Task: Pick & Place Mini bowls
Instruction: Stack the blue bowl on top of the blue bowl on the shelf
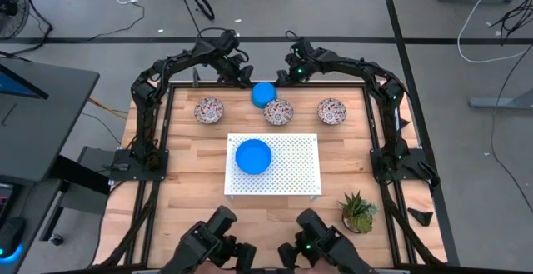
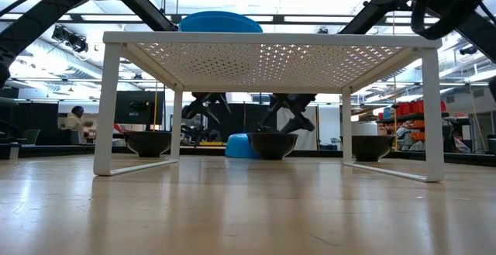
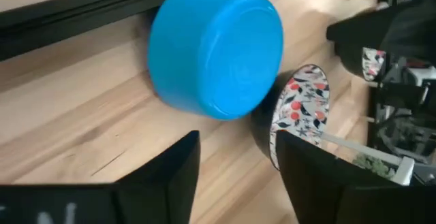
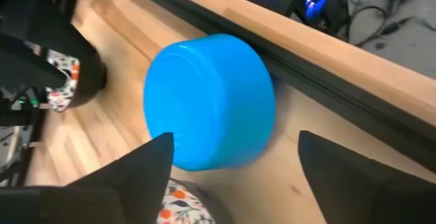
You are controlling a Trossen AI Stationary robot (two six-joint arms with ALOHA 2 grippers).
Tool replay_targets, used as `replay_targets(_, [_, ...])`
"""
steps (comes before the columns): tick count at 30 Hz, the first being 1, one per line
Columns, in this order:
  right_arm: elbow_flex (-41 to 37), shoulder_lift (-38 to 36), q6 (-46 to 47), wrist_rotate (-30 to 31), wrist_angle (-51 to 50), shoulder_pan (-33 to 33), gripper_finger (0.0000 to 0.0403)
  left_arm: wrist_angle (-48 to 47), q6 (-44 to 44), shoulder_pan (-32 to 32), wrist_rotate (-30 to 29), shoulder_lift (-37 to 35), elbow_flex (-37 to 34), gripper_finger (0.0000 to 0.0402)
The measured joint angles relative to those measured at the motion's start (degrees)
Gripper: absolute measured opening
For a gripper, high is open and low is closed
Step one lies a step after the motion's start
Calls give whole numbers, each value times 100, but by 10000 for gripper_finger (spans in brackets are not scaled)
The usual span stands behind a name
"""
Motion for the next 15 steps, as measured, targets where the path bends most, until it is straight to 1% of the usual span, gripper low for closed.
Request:
replay_targets(3, [0, 0, -111, 150, -21, 2, 333, -1, -60, 3, -80, 0, 0, 219])
replay_targets(6, [0, 0, -135, 343, 29, 29, 343, -26, -128, 3, -210, 0, 0, 230])
replay_targets(9, [0, 0, -111, 599, 21, 69, 345, 8, -378, 3, -306, 0, -34, 233])
replay_targets(11, [0, 0, 98, 788, 6, 111, 344, 23, -508, 2, -331, 0, -39, 233])
replay_targets(15, [-2, 0, 300, 813, 5, 212, 343, 63, -700, -8, -330, 0, -39, 233])
